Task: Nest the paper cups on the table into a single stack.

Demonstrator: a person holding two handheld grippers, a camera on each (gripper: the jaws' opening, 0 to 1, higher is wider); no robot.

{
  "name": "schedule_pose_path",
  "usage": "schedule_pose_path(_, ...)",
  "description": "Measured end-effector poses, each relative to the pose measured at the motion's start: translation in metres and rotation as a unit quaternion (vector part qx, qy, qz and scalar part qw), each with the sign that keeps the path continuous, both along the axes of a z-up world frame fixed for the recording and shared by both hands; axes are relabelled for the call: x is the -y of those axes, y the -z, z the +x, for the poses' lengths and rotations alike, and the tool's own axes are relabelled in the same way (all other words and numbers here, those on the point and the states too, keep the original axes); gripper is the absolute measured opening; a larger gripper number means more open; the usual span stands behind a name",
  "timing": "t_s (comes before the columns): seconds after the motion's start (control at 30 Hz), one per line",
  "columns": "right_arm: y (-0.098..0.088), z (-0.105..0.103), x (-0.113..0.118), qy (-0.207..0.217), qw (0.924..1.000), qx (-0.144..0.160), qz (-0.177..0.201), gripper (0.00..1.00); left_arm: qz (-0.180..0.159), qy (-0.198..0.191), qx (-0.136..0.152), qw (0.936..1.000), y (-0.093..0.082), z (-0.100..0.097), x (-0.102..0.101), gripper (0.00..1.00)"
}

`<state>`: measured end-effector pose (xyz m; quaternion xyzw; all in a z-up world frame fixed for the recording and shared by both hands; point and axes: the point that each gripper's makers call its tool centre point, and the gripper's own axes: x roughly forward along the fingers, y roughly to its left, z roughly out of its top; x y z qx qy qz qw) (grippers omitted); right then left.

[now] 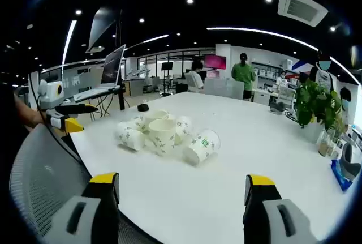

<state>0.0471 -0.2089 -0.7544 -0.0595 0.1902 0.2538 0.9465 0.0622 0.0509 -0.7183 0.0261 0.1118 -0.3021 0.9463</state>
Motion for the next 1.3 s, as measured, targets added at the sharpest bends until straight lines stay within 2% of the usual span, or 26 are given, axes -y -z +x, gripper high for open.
schedule_pose_path(0.27, -0.002, 0.001, 0.000, 0.001, 1.0000, 0.004, 0.002, 0.93, 0.009, 0.006, -0.002, 0.9999, 0.002, 0.000, 0.002, 0.98)
schedule_pose_path(0.7, -0.002, 0.002, 0.004, 0.010, 0.9999, 0.010, -0.004, 0.95, 0.012, 0.007, 0.000, 0.9999, 0.002, 0.000, 0.002, 0.99)
schedule_pose_path(0.83, -0.004, 0.003, 0.005, 0.010, 0.9998, 0.014, -0.001, 0.95, 0.027, 0.013, -0.002, 0.9996, 0.004, -0.001, 0.003, 0.99)
schedule_pose_path(0.97, -0.003, 0.002, 0.002, 0.006, 0.9999, 0.011, -0.003, 0.95, 0.042, 0.011, -0.016, 0.9989, 0.012, 0.000, -0.001, 0.99)
schedule_pose_path(1.3, -0.005, 0.002, 0.002, 0.011, 0.9998, 0.015, 0.001, 0.95, 0.053, 0.001, -0.015, 0.9985, 0.020, 0.004, -0.012, 0.99)
